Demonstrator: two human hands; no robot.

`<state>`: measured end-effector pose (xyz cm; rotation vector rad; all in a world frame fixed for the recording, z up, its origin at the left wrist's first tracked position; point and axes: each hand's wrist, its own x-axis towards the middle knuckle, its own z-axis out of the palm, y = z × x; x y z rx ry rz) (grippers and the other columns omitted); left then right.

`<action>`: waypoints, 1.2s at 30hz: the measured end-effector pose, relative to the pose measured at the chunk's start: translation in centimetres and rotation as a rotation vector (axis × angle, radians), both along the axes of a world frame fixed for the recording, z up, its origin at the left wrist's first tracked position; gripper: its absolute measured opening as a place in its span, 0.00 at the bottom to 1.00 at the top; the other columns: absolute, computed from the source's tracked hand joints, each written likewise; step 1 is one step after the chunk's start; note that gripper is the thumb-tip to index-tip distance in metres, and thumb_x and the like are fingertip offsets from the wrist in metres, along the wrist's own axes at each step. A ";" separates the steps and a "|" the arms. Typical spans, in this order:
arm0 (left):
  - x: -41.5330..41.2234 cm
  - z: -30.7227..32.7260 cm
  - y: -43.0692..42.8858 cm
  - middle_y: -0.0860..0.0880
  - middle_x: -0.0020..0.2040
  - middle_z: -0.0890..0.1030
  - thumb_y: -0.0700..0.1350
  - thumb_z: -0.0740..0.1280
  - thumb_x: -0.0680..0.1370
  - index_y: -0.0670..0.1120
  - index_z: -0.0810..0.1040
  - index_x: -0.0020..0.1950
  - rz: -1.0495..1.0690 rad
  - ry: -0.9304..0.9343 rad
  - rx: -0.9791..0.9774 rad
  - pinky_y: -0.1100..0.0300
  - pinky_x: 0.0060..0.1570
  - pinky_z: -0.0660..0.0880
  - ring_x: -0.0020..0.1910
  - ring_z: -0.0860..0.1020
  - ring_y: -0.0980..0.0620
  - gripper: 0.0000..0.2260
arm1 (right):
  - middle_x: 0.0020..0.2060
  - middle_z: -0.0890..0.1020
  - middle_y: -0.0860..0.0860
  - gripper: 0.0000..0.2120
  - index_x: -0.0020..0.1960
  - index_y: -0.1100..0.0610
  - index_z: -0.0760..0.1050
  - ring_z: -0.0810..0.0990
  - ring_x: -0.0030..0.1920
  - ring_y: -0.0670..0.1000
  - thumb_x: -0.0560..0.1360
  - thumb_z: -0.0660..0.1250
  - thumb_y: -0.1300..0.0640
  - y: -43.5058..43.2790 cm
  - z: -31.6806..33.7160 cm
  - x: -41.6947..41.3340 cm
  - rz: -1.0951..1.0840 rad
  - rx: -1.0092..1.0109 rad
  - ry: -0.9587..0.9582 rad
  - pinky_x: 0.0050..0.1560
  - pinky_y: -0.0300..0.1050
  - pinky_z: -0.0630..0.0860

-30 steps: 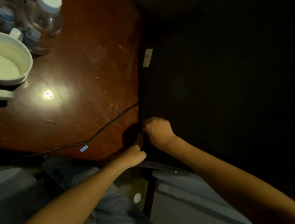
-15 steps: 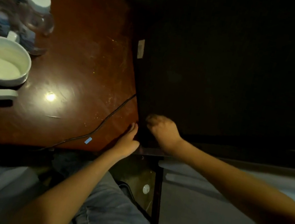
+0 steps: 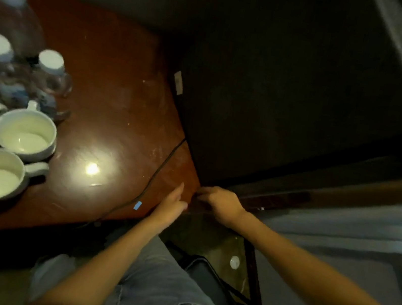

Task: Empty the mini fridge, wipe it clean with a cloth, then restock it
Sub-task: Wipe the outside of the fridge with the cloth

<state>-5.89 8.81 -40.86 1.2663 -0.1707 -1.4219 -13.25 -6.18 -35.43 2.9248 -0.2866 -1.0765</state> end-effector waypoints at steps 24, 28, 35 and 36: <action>-0.7 0.8 -2.2 0.43 0.65 0.76 0.39 0.64 0.80 0.45 0.69 0.71 0.525 0.112 0.142 0.49 0.60 0.75 0.60 0.77 0.45 0.19 | 0.48 0.82 0.54 0.08 0.54 0.57 0.79 0.80 0.48 0.50 0.78 0.66 0.55 7.6 0.1 -3.1 -2.109 0.991 -0.905 0.43 0.42 0.76; -0.2 -1.2 -5.8 0.41 0.69 0.72 0.40 0.63 0.81 0.44 0.66 0.74 0.562 0.093 0.280 0.46 0.68 0.69 0.66 0.72 0.41 0.21 | 0.57 0.77 0.53 0.13 0.60 0.55 0.72 0.76 0.59 0.54 0.80 0.61 0.50 4.2 1.8 -5.6 -1.751 0.324 -1.330 0.62 0.56 0.74; -0.9 -3.1 -11.5 0.42 0.71 0.71 0.41 0.61 0.82 0.49 0.63 0.76 0.400 0.058 0.329 0.45 0.67 0.68 0.67 0.71 0.39 0.22 | 0.59 0.69 0.61 0.12 0.59 0.62 0.67 0.66 0.67 0.49 0.75 0.61 0.65 -2.4 18.6 -4.0 -0.408 -0.311 -2.146 0.68 0.47 0.62; -1.0 -3.2 -11.5 0.42 0.71 0.71 0.42 0.60 0.82 0.49 0.63 0.77 0.403 0.062 0.329 0.45 0.67 0.68 0.67 0.71 0.39 0.22 | 0.59 0.71 0.60 0.11 0.59 0.63 0.69 0.68 0.66 0.52 0.77 0.60 0.64 -2.5 20.7 -3.4 -0.323 -0.320 -2.142 0.67 0.52 0.64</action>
